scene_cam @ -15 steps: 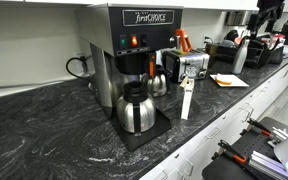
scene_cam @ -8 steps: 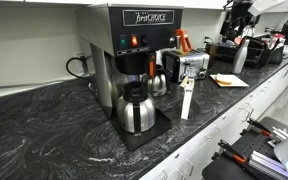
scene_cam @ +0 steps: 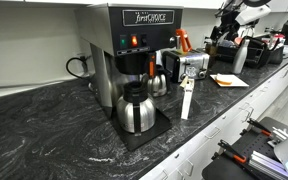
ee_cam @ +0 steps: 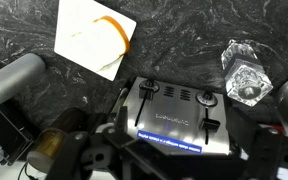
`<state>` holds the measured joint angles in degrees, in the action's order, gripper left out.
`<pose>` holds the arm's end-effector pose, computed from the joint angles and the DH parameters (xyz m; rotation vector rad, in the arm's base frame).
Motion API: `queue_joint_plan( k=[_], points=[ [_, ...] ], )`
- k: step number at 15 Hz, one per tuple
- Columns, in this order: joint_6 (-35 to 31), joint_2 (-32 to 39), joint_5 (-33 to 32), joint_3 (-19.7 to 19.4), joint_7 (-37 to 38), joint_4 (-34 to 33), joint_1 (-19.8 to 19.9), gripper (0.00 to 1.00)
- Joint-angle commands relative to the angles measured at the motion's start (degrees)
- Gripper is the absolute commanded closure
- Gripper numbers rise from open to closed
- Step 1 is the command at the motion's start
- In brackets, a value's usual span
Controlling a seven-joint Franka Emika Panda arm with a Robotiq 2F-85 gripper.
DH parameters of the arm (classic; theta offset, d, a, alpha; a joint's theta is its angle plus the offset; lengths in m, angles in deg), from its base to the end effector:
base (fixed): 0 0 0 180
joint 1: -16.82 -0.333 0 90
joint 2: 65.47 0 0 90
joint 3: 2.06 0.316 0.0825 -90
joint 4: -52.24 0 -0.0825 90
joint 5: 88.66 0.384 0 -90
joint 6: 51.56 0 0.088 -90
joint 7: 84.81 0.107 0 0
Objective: Remove the piece of bread from the toaster.
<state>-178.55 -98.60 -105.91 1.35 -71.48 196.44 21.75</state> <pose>0.3986 -0.0185 0.5042 2.8373 -0.1641 0.4324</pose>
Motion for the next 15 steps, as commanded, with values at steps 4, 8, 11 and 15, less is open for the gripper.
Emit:
queue_joint_plan(
  k=[4, 8, 11, 15],
  points=[
    [0.0, 0.0, 0.3, 0.4, -0.2, -0.1, 0.4, 0.00],
    [-5.1, 3.3, 1.6, -1.1, -1.3, -0.2, -0.1, 0.00],
    [-16.8, 8.1, -0.7, -0.9, -1.7, -0.8, 0.8, 0.00],
    [-31.5, 14.8, 0.0, -0.2, -2.2, -0.7, 0.5, 0.00]
  ],
)
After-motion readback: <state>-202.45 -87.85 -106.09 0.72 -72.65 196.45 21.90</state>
